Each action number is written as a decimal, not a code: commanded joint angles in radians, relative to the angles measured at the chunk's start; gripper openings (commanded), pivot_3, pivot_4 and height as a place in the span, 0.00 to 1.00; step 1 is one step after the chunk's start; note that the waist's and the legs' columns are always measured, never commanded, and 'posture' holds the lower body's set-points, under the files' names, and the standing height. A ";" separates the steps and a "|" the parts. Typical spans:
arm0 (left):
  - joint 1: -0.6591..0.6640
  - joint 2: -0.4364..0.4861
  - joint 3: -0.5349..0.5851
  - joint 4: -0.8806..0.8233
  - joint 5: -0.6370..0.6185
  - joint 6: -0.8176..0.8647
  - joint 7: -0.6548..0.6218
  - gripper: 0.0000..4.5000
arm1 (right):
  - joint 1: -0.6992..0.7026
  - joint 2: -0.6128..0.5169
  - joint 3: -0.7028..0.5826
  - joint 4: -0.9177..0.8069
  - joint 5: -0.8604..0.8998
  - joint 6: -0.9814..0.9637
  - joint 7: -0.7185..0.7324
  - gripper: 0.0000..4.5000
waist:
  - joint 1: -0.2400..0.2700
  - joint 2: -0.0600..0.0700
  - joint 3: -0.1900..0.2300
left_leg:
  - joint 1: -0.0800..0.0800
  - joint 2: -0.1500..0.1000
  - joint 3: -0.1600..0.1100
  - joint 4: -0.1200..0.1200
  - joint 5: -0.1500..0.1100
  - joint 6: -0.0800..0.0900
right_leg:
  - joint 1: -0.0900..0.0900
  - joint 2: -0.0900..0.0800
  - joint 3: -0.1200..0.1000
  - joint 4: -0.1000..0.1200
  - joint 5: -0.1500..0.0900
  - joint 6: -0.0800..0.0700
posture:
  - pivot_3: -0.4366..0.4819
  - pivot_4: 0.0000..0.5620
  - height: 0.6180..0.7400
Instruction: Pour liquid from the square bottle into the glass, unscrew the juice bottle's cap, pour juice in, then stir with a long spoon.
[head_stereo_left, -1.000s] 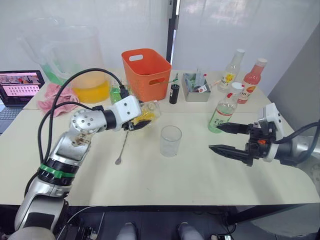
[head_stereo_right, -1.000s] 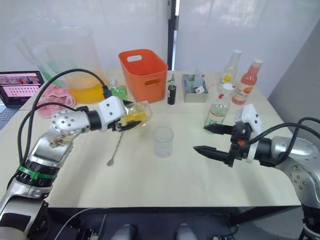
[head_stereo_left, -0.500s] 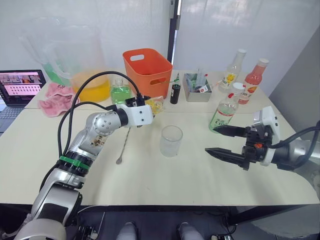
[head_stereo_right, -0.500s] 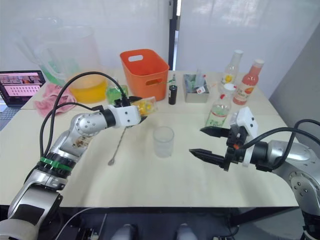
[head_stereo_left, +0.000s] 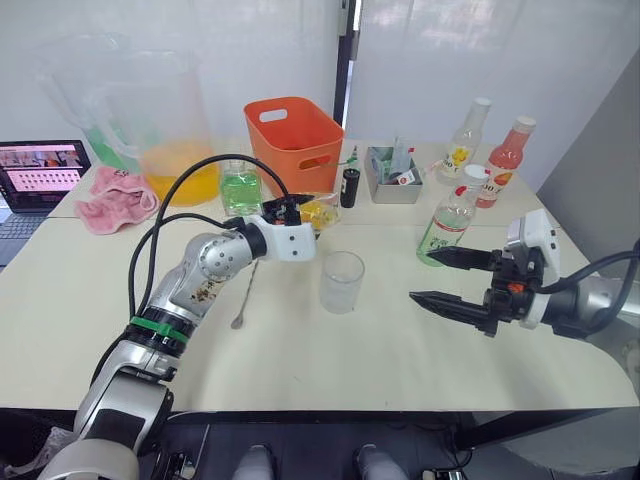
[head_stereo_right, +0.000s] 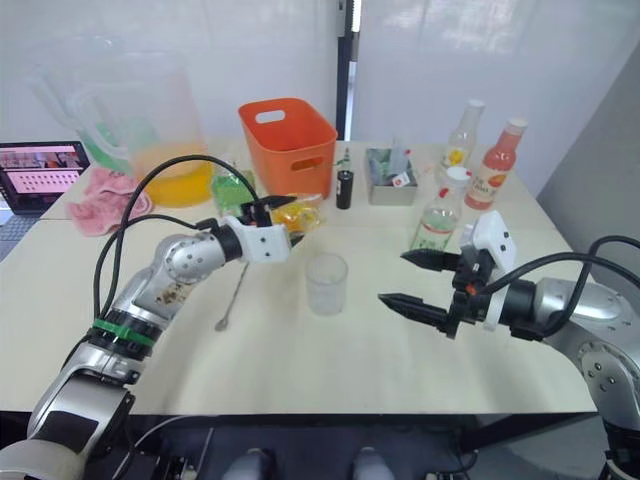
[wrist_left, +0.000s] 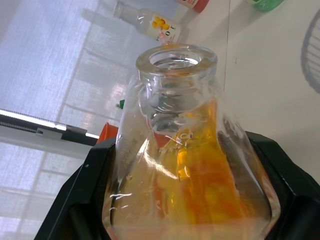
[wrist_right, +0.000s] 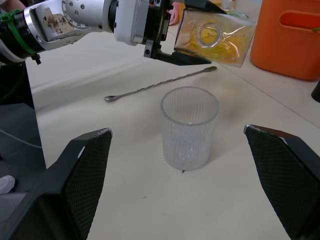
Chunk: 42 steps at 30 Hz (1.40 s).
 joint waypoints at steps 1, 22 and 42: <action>-0.028 -0.002 0.021 -0.038 0.024 -0.073 0.073 0.62 | -0.017 0.005 -0.022 -0.019 0.026 -0.005 -0.010 0.99 | 0.000 0.000 0.000 | 0.000 0.000 0.000 0.000 0.000 0.000 | 0.000 0.000 0.000 0.000 0.000 0.000 | 0.48 0.27 1.00; -0.045 0.021 -0.020 0.022 0.241 -0.188 0.250 0.62 | -0.036 0.003 -0.012 -0.031 0.044 -0.003 -0.041 0.99 | 0.002 0.000 0.000 | 0.000 0.000 0.000 0.000 0.000 0.000 | 0.000 0.000 0.000 0.001 0.001 -0.001 | 0.48 0.27 1.00; -0.064 0.014 -0.059 0.025 0.342 -0.215 0.329 0.62 | -0.037 0.005 -0.011 -0.031 0.048 -0.006 -0.056 0.99 | 0.012 0.000 0.000 | 0.000 0.000 0.000 0.000 0.000 0.000 | 0.000 0.000 0.000 0.001 0.001 -0.001 | 0.48 0.27 1.00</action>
